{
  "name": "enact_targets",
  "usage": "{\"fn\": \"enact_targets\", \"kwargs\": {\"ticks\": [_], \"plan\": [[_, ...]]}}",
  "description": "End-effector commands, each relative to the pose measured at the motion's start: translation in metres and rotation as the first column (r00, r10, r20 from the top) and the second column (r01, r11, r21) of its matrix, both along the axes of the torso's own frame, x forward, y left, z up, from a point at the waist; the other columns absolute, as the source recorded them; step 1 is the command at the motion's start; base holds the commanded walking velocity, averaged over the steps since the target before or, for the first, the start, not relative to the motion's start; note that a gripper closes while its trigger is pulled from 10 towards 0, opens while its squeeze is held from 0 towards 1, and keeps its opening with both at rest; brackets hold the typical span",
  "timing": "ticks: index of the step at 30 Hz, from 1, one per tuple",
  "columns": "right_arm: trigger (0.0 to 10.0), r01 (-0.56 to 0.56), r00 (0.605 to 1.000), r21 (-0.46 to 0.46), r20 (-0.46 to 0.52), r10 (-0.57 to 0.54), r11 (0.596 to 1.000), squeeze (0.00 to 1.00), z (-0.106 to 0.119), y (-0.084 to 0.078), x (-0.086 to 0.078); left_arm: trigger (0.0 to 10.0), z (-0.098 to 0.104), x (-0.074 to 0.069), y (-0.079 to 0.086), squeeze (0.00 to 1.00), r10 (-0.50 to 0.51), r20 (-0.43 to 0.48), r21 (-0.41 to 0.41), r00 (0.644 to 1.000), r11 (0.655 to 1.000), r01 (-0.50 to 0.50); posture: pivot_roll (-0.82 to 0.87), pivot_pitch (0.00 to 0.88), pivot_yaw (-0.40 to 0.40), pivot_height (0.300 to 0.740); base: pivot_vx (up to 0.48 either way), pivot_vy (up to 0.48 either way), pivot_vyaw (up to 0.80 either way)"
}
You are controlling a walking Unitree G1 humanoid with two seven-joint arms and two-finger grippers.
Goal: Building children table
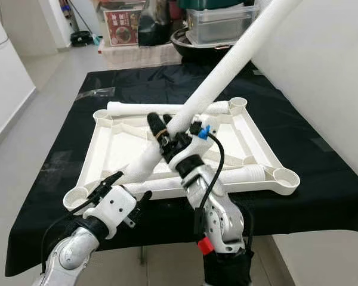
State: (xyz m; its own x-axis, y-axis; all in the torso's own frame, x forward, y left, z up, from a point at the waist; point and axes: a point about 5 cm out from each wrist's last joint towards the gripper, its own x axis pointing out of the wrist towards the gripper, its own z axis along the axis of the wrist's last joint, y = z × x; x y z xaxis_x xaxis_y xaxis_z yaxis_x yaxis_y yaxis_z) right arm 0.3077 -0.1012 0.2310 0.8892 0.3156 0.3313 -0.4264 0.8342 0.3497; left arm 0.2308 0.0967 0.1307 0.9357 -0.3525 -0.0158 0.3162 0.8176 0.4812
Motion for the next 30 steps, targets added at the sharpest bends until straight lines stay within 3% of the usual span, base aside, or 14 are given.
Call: {"fn": "enact_targets", "kwargs": {"ticks": [1,3,4,6,8,11,18,30], "plan": [[1.8,0.119,0.993,-0.054,0.017,-0.119,0.991,0.00,0.000,-0.012,0.006,10.0,-0.007,-0.004,0.005,0.00,0.054,-0.045,-0.044,0.998,0.997,-0.056,0.06,0.000,0.045,0.740,0.000,0.000,0.00],[1.8,0.126,0.992,-0.067,0.018,-0.125,0.990,0.00,-0.001,-0.014,0.006,10.0,-0.006,-0.004,0.006,0.00,0.069,-0.047,-0.071,0.996,0.995,-0.073,0.06,0.000,0.043,0.740,0.000,0.000,0.00],[10.0,0.155,0.988,-0.126,0.034,-0.152,0.980,0.00,-0.004,-0.017,0.006,10.0,-0.003,-0.005,0.007,0.00,0.076,-0.045,-0.117,0.996,0.990,-0.081,0.06,0.000,0.042,0.740,0.000,0.000,0.00],[10.0,0.166,0.986,-0.170,0.038,-0.161,0.971,0.00,-0.008,-0.018,0.005,10.0,-0.001,-0.006,0.007,0.00,0.081,-0.040,-0.158,0.996,0.984,-0.087,0.07,0.000,0.040,0.740,0.000,0.000,0.00],[10.0,0.198,0.980,-0.303,0.064,-0.188,0.932,0.00,-0.018,-0.019,0.002,10.0,0.002,-0.006,0.008,0.00,0.101,-0.045,-0.240,0.994,0.965,-0.109,0.07,0.000,0.033,0.740,0.000,0.000,0.00],[10.0,0.223,0.975,-0.380,0.084,-0.207,0.898,0.00,-0.023,-0.019,-0.001,10.0,0.006,-0.006,0.008,0.00,0.125,-0.043,-0.302,0.991,0.944,-0.132,0.06,0.000,0.031,0.740,0.000,0.000,0.00],[10.0,0.268,0.963,-0.367,0.106,-0.246,0.891,0.00,-0.021,-0.020,-0.001,10.0,0.016,-0.009,0.004,0.00,0.130,-0.018,-0.345,0.991,0.930,-0.129,0.07,0.009,0.027,0.740,0.000,0.000,0.00],[10.0,0.281,0.959,-0.346,0.131,-0.251,0.895,0.00,-0.015,-0.016,0.003,10.0,0.011,-0.017,-0.007,0.00,0.092,-0.040,-0.338,0.995,0.936,-0.101,0.07,0.020,0.018,0.740,0.000,0.454,0.00]]}}
